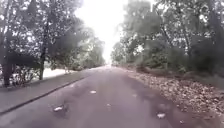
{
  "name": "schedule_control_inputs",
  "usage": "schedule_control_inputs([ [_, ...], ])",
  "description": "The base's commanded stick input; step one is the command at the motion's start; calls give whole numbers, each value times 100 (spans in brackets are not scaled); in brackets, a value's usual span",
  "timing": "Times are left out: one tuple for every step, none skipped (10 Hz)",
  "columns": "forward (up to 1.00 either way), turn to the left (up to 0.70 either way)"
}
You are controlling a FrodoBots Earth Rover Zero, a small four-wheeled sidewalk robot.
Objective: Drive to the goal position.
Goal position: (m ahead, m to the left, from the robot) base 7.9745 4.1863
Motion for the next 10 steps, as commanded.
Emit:
schedule_control_inputs([
  [85, 0],
  [85, 0],
  [85, 0],
  [85, 0],
  [85, 0],
  [85, 0],
  [85, 0],
  [85, 0],
  [85, 0],
  [85, 0],
])
